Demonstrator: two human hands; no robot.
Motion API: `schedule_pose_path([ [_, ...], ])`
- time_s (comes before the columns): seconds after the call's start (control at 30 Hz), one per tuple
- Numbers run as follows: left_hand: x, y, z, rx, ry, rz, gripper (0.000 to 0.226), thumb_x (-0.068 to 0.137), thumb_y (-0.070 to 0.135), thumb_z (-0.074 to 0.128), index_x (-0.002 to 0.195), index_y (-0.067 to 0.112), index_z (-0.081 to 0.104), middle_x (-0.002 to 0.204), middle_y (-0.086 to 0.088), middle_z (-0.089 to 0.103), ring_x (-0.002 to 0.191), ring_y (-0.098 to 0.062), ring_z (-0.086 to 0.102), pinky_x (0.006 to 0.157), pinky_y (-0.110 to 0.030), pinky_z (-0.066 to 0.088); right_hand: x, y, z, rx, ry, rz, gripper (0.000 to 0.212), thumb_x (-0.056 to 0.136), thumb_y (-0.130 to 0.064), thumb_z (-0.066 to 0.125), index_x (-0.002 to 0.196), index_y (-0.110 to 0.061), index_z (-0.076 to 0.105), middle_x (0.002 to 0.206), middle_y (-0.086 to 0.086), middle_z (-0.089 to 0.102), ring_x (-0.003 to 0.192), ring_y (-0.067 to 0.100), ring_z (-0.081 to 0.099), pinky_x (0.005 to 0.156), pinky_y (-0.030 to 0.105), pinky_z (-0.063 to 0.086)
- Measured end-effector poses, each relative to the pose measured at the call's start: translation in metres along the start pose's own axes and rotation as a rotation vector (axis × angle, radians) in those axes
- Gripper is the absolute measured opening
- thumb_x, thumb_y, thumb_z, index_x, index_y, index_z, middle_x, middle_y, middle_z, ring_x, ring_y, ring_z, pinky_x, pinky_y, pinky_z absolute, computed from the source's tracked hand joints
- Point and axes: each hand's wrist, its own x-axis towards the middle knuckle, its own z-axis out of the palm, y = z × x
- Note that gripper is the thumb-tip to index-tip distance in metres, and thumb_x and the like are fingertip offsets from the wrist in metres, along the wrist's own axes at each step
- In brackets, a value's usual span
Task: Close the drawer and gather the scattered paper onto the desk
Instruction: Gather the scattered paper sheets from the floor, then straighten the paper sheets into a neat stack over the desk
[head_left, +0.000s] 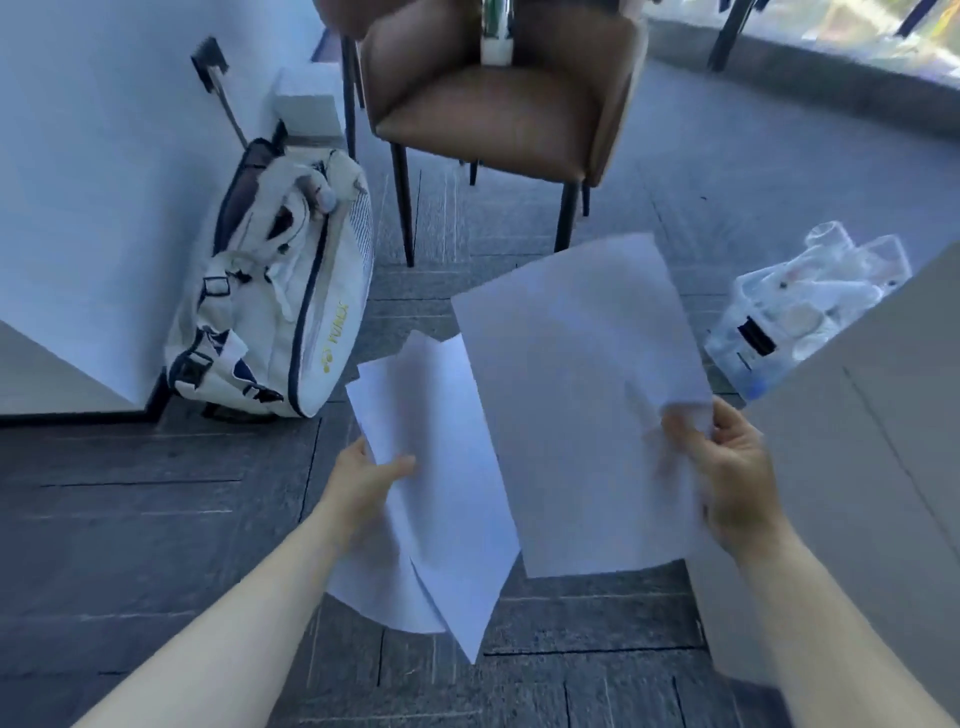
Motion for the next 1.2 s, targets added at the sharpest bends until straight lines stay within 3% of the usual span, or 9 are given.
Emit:
schedule_pose_path([
  [0.13,-0.071,0.140,0.017,-0.028,-0.202,0.028,0.035,0.071,0.013,0.074,0.105,0.009,0.070,0.103,-0.013,0.075,0.093,-0.032,0.072,0.089,-0.047,0.055,-0.029,-0.113,-0.013,0.134,0.026,0.188,0.019,0.085,-0.012,0.065,0.103,-0.010,0.070,0.095,0.009,0.076,0.076,0.027,0.073,0.059,0.038,0.059],
  [0.33,-0.157,0.316,0.064,-0.049,-0.513,0.052,0.021,0.086,0.008,0.063,0.081,0.018,0.081,0.085,-0.005,0.078,0.076,-0.020,0.074,0.065,-0.029,0.058,-0.068,-0.256,-0.047,0.197,0.024,0.368,0.030,0.081,-0.015,0.068,0.109,-0.006,0.068,0.098,0.013,0.076,0.080,0.030,0.073,0.069,0.038,0.060],
  [0.47,-0.196,0.398,0.113,0.004,-0.714,0.034,0.032,0.086,0.018,0.065,0.114,0.004,0.068,0.111,-0.019,0.071,0.095,-0.033,0.070,0.079,-0.041,0.057,-0.106,-0.333,-0.084,0.241,0.004,0.342,0.035,0.075,-0.003,0.065,0.110,-0.004,0.067,0.103,0.018,0.075,0.084,0.031,0.073,0.071,0.042,0.061],
  [0.6,-0.236,0.442,0.190,0.069,-0.889,0.029,0.032,0.085,0.022,0.066,0.114,0.007,0.069,0.117,-0.020,0.069,0.100,-0.035,0.068,0.091,-0.048,0.054,-0.148,-0.383,-0.143,0.198,0.136,0.216,0.066,0.057,-0.013,0.086,0.116,0.006,0.063,0.109,0.026,0.071,0.083,0.033,0.072,0.076,0.045,0.059],
  [0.67,-0.261,0.453,0.237,0.091,-0.965,0.042,0.030,0.085,0.022,0.067,0.110,0.008,0.070,0.110,-0.017,0.072,0.094,-0.032,0.071,0.085,-0.044,0.057,-0.174,-0.400,-0.180,0.199,0.276,0.131,0.086,0.041,-0.022,0.095,0.118,-0.003,0.062,0.103,0.017,0.074,0.083,0.030,0.073,0.068,0.040,0.061],
  [0.87,-0.328,0.431,0.397,0.146,-1.030,0.093,0.030,0.088,0.031,0.062,0.112,0.013,0.067,0.090,-0.004,0.076,0.075,-0.017,0.073,0.063,-0.026,0.056,-0.247,-0.415,-0.308,0.269,0.548,0.054,0.066,0.071,0.018,0.061,0.126,-0.017,0.053,0.105,0.017,0.072,0.081,0.032,0.072,0.066,0.047,0.061],
  [1.03,-0.351,0.346,0.507,0.336,-0.992,0.053,0.027,0.084,0.030,0.069,0.103,0.011,0.071,0.099,-0.010,0.074,0.086,-0.026,0.071,0.083,-0.036,0.055,-0.268,-0.367,-0.390,0.198,0.745,0.299,0.052,0.078,0.027,0.051,0.119,-0.004,0.054,0.071,0.008,0.076,0.059,0.025,0.072,0.054,0.038,0.060],
  [1.13,-0.358,0.295,0.550,0.445,-0.973,0.048,0.025,0.079,0.027,0.075,0.098,0.010,0.073,0.086,-0.007,0.074,0.068,-0.016,0.072,0.069,-0.030,0.059,-0.273,-0.321,-0.422,0.121,0.869,0.457,0.043,0.077,0.024,0.051,0.117,0.009,0.054,0.094,0.026,0.069,0.078,0.035,0.066,0.077,0.054,0.057],
  [1.2,-0.358,0.273,0.562,0.511,-0.965,0.020,0.020,0.079,0.017,0.075,0.095,0.006,0.071,0.077,-0.006,0.073,0.054,-0.010,0.069,0.054,-0.024,0.056,-0.275,-0.302,-0.430,0.057,0.934,0.552,0.039,0.077,0.019,0.051,0.110,0.003,0.059,0.096,0.023,0.066,0.082,0.032,0.060,0.076,0.046,0.055],
])
